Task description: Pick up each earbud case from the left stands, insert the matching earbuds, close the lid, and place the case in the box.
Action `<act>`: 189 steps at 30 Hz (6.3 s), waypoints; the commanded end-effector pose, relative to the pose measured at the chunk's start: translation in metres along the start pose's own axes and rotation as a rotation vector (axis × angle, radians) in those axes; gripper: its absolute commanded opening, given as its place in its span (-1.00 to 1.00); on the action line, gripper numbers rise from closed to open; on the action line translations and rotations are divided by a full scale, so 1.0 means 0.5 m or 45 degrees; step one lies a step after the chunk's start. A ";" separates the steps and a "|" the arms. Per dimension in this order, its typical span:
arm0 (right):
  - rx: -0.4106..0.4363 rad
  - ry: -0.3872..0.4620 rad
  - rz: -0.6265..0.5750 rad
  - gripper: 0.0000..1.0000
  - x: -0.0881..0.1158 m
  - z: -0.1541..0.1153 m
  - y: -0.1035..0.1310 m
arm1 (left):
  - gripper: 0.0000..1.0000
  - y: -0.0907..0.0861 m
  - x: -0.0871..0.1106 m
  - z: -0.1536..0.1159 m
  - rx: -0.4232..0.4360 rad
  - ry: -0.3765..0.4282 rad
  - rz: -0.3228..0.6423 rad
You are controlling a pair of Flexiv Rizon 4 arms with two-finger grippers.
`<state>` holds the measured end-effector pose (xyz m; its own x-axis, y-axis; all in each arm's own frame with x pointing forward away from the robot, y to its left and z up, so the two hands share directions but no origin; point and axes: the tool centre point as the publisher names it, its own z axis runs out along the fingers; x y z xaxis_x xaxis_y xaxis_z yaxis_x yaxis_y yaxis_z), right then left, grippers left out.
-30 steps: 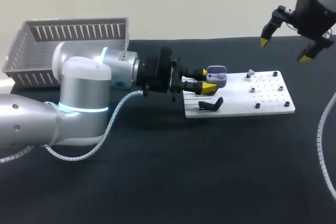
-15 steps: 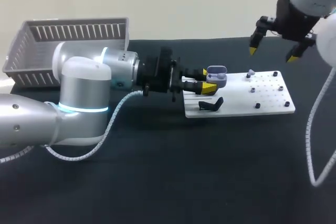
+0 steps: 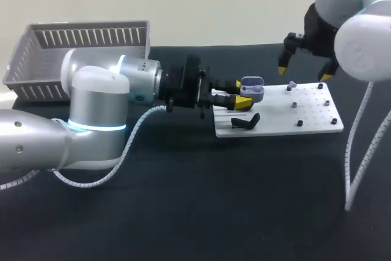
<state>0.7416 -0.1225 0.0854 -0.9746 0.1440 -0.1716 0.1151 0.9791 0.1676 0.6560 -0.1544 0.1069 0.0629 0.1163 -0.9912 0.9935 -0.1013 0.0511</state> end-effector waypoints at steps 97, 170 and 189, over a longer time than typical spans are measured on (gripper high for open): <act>-0.079 0.195 0.091 -1.00 -0.013 0.052 -0.017 | -1.00 -0.003 0.001 0.000 -0.008 -0.003 0.003; 0.184 0.262 -0.523 -1.00 0.242 -0.230 0.268 | -1.00 -0.003 0.001 0.000 -0.008 -0.003 0.003; 0.250 0.285 -0.481 -1.00 0.234 -0.173 0.279 | -1.00 -0.003 0.001 0.000 -0.008 -0.003 0.003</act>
<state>0.6240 0.0172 0.1744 -0.9697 -0.2429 0.0272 -0.2441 0.9681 -0.0559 0.6560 -0.1544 0.1070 0.0628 0.1164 -0.9912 0.9935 -0.1013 0.0511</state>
